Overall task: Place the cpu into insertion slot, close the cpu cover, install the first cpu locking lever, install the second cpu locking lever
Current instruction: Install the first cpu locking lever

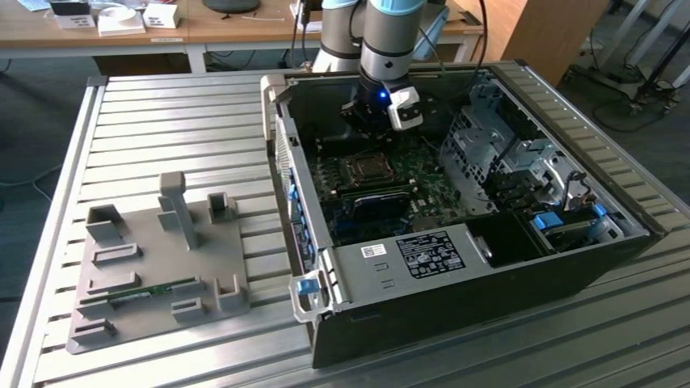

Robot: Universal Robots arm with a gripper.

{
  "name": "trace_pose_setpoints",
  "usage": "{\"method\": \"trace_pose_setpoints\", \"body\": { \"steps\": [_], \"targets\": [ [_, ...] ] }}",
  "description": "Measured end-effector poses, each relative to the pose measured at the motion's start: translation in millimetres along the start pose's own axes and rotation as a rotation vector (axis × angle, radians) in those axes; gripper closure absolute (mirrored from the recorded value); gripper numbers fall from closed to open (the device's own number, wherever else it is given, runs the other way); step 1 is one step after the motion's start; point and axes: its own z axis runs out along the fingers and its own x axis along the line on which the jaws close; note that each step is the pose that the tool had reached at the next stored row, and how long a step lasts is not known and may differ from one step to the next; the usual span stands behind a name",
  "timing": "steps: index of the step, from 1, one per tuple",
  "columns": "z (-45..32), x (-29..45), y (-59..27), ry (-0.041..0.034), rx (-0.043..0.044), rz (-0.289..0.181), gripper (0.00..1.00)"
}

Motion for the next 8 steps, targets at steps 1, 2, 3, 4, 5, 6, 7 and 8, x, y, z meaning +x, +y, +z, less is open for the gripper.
{"method": "trace_pose_setpoints", "body": {
  "steps": [1,2,3,4,5,6,7,8],
  "targets": [
    [0.1,-0.3,0.2,0.0000,-0.0001,0.000,0.89],
    [0.1,-0.5,0.3,0.0000,-0.0001,0.000,0.89],
    [0.2,-0.8,0.5,-0.0001,0.0001,0.000,0.89],
    [0.4,-1.1,0.6,-0.0007,0.0012,0.000,0.89],
    [0.4,-1.3,0.6,-0.0013,0.0036,0.000,0.89],
    [0.6,-1.5,0.6,-0.0020,0.0057,0.000,0.89],
    [0.7,-1.6,0.7,-0.0023,0.0071,0.000,0.89],
    [1.1,-1.6,0.6,-0.0026,0.0077,0.000,0.89]
  ]
}}
